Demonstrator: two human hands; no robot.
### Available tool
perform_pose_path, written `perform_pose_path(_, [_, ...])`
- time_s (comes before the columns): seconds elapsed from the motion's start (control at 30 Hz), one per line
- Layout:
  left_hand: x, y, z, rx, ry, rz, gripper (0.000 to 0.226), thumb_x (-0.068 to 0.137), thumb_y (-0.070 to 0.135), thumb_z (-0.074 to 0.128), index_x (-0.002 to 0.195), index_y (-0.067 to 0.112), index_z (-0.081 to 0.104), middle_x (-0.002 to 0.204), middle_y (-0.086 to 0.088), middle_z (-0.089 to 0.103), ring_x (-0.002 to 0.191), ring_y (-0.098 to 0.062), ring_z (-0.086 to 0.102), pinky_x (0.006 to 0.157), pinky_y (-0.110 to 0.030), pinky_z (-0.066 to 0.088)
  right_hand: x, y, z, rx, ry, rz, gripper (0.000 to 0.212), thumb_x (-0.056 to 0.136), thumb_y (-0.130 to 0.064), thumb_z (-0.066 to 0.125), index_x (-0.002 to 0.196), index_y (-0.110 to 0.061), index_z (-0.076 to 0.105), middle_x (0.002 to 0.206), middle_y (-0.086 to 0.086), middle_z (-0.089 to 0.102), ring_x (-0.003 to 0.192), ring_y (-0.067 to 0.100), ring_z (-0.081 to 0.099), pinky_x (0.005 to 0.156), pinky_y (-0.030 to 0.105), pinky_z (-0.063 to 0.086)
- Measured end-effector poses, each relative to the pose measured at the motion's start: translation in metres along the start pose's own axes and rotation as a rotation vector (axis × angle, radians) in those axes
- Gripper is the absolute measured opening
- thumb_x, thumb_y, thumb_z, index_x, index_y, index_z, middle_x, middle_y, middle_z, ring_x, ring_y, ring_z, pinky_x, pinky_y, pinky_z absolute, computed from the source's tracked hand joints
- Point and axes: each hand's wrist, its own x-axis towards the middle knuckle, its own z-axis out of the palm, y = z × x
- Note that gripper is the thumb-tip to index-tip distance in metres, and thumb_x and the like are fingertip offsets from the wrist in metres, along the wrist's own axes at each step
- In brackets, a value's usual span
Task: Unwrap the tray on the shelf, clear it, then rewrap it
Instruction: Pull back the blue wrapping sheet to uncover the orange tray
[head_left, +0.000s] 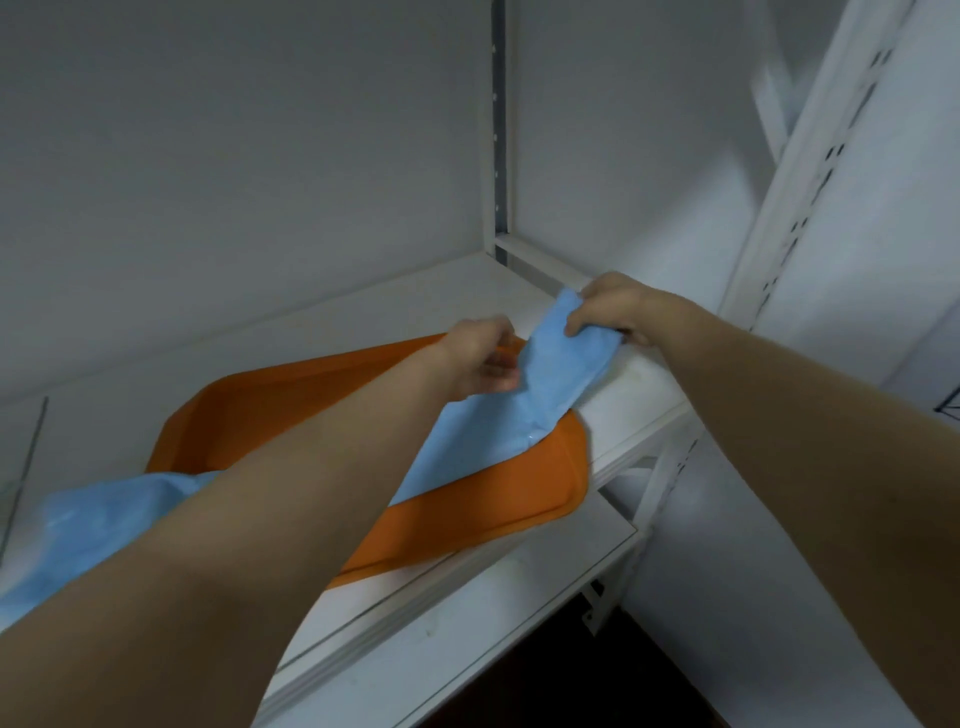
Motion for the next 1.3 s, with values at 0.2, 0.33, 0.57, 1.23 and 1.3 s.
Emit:
perform_pose_path(0.2, [-0.007,0.004,-0.021,-0.334,-0.125,-0.192,0.094,0.077,0.083,0.029,0.118,0.0,0.047,0.109,-0.023,0.06,0.095,-0.039,0.061,0.08,-0.047,0.053,-0.018,-0.046,0.035,0.133,-0.249,-0.049,0.023,0.085,-0.031,0.067,0.089,-0.009,0.062,0.069,0.004,0.061,0.06,0.014,0.058,0.049,0.02,0.051])
perform_pose_path(0.33, [-0.018,-0.007,-0.03,-0.226,-0.006,-0.204,0.058,0.083,0.049,0.063,0.119,0.005,0.05,0.094,-0.011,0.064,0.083,-0.023,0.064,0.072,-0.035,0.055,-0.014,-0.047,0.051,0.12,-0.273,-0.032,0.043,0.091,-0.049,0.053,0.099,-0.008,0.059,0.07,0.007,0.062,0.056,0.015,0.056,0.043,0.021,0.047])
perform_pose_path(0.57, [-0.014,-0.034,-0.043,0.321,0.226,-0.132,0.051,0.077,-0.004,0.072,0.121,-0.002,0.046,0.116,-0.023,0.054,0.106,-0.037,0.057,0.09,-0.048,0.053,-0.009,-0.031,0.067,-0.117,-0.147,-0.123,0.016,0.091,-0.004,0.057,0.104,-0.001,0.065,0.081,0.01,0.064,0.062,0.013,0.058,0.057,0.022,0.054])
perform_pose_path(1.23, [0.001,-0.074,-0.024,1.464,-0.119,0.201,0.065,0.1,0.049,0.027,0.152,0.024,-0.002,0.161,-0.003,-0.007,0.148,-0.027,-0.005,0.12,-0.049,0.007,-0.003,-0.014,0.093,-0.854,-0.023,-0.315,0.025,0.089,-0.018,0.059,0.109,-0.028,0.068,0.126,0.002,0.052,0.118,0.023,0.047,0.1,0.035,0.043])
perform_pose_path(1.3, [0.002,-0.072,-0.024,1.436,-0.106,0.235,0.061,0.1,0.047,0.026,0.152,0.023,0.007,0.161,-0.005,0.0,0.148,-0.028,0.002,0.119,-0.05,0.01,-0.006,-0.01,0.093,-0.987,-0.048,-0.34,0.033,0.091,-0.016,0.056,0.121,-0.028,0.063,0.13,0.003,0.047,0.123,0.025,0.039,0.101,0.034,0.036])
